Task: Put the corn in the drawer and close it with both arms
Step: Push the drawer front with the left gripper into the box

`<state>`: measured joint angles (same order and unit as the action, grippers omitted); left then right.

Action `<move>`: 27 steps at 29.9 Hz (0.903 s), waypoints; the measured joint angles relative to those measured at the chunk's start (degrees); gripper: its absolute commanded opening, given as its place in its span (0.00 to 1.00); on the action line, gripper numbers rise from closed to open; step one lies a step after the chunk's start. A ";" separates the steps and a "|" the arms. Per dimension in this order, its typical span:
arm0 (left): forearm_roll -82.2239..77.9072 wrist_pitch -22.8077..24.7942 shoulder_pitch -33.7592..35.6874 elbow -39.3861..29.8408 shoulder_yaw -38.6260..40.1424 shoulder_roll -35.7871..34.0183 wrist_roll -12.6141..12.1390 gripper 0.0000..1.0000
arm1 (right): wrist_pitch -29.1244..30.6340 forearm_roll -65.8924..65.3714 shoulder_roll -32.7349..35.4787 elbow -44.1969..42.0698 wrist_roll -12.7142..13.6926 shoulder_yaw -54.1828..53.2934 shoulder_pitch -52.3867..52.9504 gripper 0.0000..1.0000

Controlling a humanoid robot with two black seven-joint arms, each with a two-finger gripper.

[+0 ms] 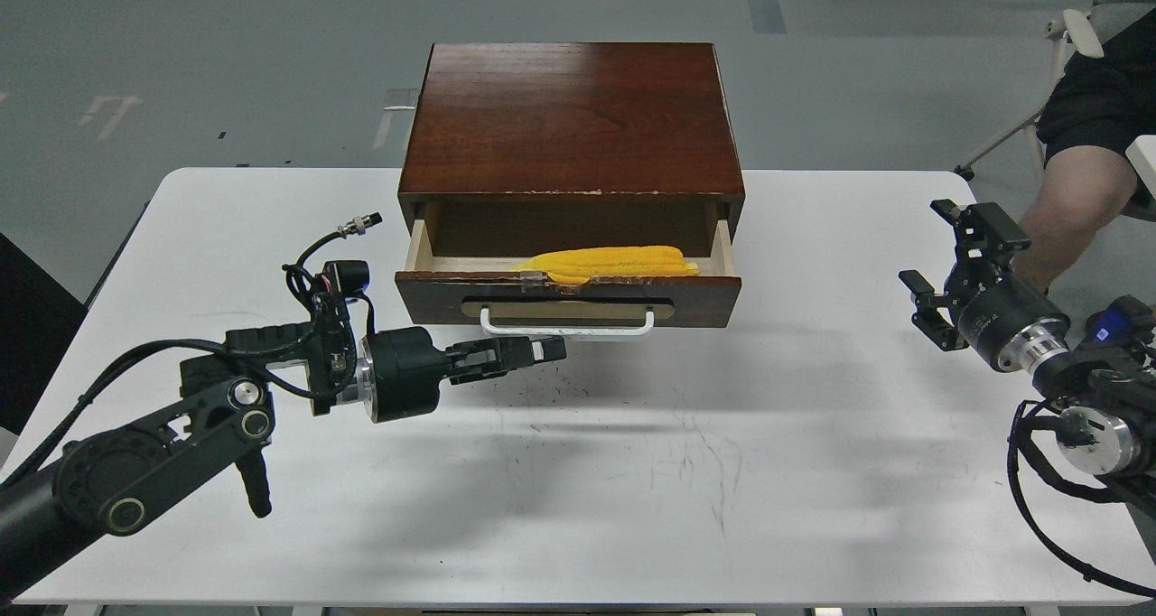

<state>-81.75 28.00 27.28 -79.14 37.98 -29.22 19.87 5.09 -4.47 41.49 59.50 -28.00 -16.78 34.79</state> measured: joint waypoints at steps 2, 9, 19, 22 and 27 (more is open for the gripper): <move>0.18 0.00 0.02 0.56 0.34 0.09 0.02 0.00 | 0.00 0.00 0.00 0.00 0.00 0.00 -0.04 1.00; 1.26 0.00 0.15 2.70 0.78 0.25 0.03 0.00 | -0.07 0.03 0.00 0.00 0.00 0.00 -0.07 1.00; 3.56 -1.11 0.74 5.80 0.87 0.48 -0.15 0.00 | -0.10 0.03 0.08 0.00 0.00 -0.41 -0.74 1.00; 3.85 -1.54 0.79 6.68 0.87 0.54 -0.13 0.00 | -0.14 0.03 0.08 0.00 0.00 -0.50 -0.97 1.00; 5.01 -2.77 0.83 7.97 1.16 0.63 -0.14 0.00 | -0.22 0.02 0.08 0.00 0.00 -0.56 -1.12 1.00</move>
<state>-76.74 25.23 28.11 -71.17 39.14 -28.58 19.73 4.88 -4.44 41.57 59.50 -28.00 -17.34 33.67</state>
